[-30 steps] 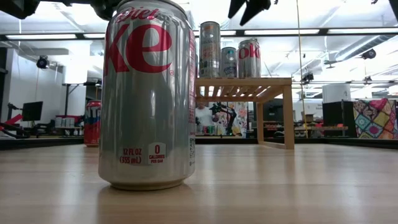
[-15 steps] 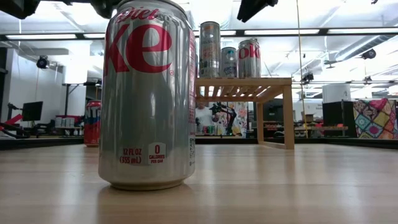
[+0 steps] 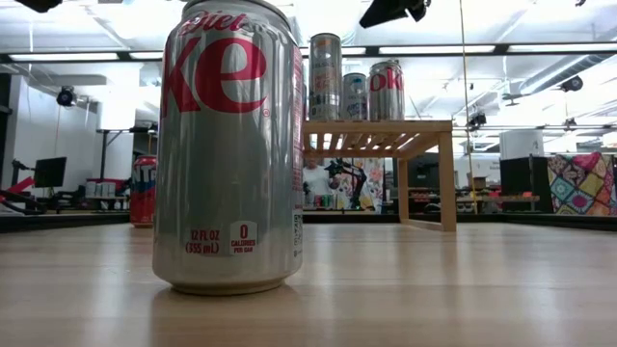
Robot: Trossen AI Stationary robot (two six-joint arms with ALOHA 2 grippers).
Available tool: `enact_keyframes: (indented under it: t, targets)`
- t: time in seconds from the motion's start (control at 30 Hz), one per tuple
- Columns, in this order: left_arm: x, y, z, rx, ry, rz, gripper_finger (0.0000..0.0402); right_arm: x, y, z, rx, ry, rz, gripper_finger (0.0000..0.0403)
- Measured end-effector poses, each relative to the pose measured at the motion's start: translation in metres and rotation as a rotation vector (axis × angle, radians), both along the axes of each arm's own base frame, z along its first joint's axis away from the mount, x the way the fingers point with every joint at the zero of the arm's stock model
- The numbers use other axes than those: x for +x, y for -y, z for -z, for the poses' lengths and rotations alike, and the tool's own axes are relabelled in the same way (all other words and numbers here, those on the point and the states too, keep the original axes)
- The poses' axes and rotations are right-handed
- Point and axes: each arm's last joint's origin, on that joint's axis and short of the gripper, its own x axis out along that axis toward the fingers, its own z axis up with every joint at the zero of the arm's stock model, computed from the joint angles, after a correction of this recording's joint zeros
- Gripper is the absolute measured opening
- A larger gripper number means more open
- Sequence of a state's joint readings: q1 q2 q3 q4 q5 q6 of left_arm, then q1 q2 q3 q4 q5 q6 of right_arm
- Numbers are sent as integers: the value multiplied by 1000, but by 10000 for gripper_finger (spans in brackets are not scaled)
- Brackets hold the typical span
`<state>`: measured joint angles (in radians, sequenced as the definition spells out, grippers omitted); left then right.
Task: Place canned beverage on shelf
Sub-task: Put the red silver soda can aligned with the other red silver soda can on the shelf
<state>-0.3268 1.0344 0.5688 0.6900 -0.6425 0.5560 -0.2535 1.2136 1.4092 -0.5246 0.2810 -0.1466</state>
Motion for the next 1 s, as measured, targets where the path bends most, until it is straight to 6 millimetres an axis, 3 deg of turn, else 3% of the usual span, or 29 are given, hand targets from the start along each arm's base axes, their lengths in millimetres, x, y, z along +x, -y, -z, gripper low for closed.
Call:
enact_keyframes:
  t: [0.33,0.57,1.0]
  targets:
    - [2,-15,-19,101,-21,-137,0,7,2,31,27,76,13,11]
    - [2,-15,-13,87,-109,-121,0,8,1,50,91,74,17,11]
    - [0,-14,-8,-18,-121,-24,0,-12,8,32,106,141,116,11]
